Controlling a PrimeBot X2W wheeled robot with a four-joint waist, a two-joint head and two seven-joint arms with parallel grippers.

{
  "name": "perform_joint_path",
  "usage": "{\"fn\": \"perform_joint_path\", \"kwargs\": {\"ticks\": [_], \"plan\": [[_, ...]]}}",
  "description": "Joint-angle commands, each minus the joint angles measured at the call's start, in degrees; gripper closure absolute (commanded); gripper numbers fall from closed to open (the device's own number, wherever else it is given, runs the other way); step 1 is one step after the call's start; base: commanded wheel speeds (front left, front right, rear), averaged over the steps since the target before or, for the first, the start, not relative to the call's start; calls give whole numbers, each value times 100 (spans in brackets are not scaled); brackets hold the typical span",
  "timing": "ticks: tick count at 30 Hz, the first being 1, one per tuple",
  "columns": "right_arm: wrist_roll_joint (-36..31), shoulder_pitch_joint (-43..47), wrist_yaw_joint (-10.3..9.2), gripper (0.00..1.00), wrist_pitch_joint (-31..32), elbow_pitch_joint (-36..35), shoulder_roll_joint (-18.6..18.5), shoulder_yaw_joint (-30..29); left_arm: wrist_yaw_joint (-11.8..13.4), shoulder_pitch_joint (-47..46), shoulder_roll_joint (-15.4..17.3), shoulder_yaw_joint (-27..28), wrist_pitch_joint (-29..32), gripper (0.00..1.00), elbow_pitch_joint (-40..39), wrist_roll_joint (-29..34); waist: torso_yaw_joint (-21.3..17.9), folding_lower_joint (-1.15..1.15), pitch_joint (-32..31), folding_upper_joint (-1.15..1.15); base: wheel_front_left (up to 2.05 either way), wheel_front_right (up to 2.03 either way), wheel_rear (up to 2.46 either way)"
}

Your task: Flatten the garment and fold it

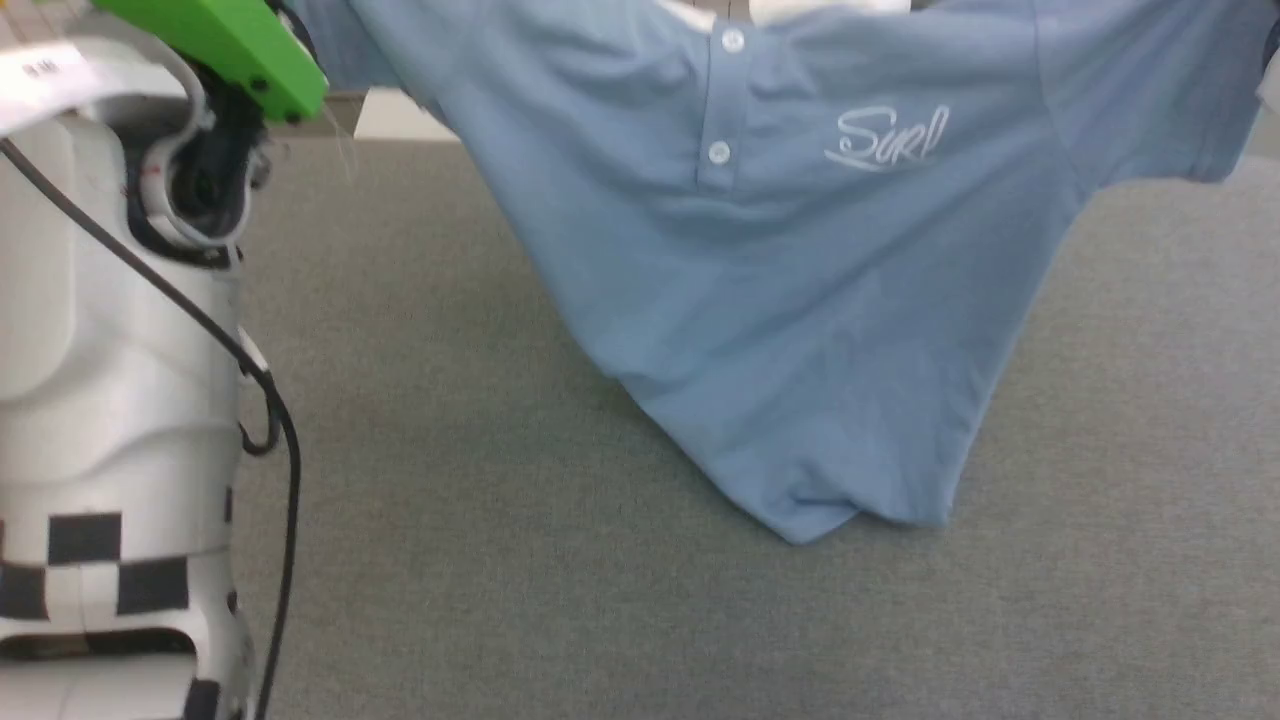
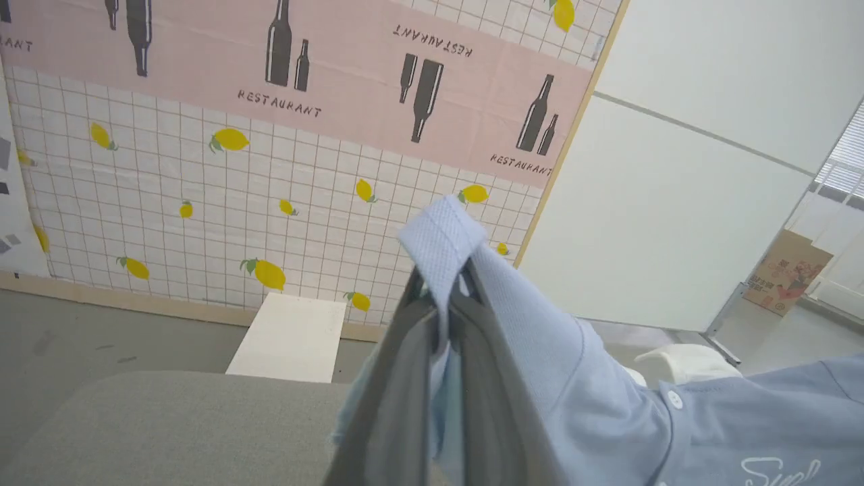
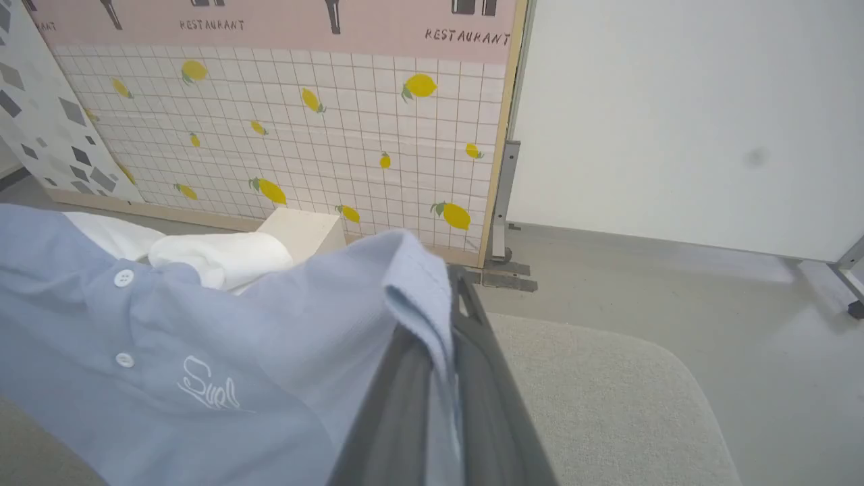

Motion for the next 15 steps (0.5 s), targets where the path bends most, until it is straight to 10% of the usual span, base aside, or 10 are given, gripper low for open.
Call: {"fn": "perform_joint_path", "kwargs": {"ticks": [1,15], "plan": [[50,-148,-8,100,-108,26,47,-71,-38,-189,82,-10,-104,100,77,129,-167,0,-454,0,0,0,0],[-210,-721,-8,100,-3,236,325,-494,-35,-1048,471,-306,-299,100,951,649,-239,0,-175,0,0,0,0]]}}
